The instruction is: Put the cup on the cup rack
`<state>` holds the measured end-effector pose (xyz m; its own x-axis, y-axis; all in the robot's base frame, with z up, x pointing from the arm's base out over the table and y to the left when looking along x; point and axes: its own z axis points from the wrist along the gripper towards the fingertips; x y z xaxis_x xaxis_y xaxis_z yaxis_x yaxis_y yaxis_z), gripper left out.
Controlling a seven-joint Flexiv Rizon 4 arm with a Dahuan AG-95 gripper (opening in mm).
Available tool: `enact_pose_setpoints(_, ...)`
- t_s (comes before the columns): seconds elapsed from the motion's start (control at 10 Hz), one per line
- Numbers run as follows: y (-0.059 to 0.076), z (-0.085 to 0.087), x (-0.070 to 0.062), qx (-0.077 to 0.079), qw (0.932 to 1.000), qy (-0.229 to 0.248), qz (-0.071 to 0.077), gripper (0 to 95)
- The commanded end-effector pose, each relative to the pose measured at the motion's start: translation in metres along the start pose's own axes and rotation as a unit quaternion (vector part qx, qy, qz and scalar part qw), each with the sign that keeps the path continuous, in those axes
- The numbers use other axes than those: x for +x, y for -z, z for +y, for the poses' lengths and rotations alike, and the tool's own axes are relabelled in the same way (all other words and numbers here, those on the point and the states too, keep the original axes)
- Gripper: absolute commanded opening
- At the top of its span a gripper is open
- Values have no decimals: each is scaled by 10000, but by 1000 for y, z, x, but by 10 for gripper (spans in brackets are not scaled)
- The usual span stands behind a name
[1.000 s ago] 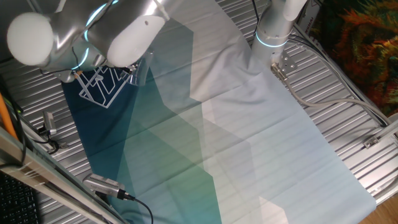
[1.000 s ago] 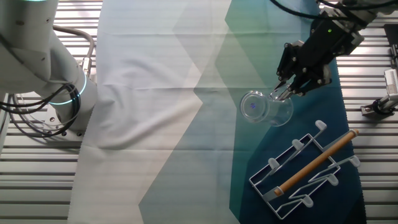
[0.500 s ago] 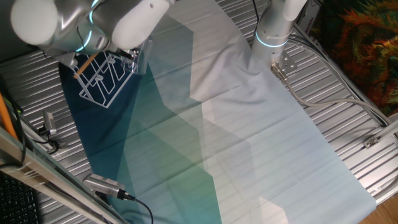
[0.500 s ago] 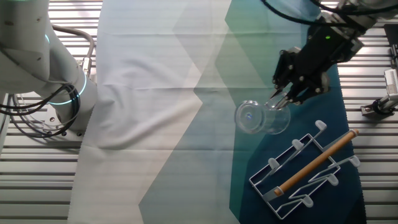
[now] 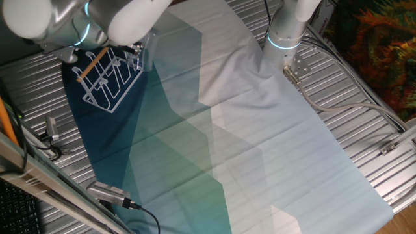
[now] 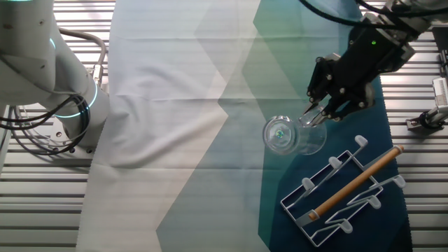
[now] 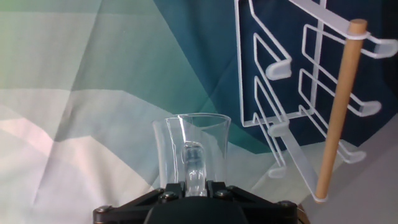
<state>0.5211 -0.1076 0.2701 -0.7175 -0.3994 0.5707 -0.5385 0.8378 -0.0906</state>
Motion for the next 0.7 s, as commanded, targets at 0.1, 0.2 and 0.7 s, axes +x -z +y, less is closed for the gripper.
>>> enact_pose_setpoints(0.1, -7, 0, -1, 45, 10000, 11, 9, 0)
enact_pose_setpoints(0.2, -7, 0, -1, 59, 10000, 15, 12, 0)
enact_pose_setpoints(0.7, -7, -9, -1, 161, 9998, 111, -13, 0)
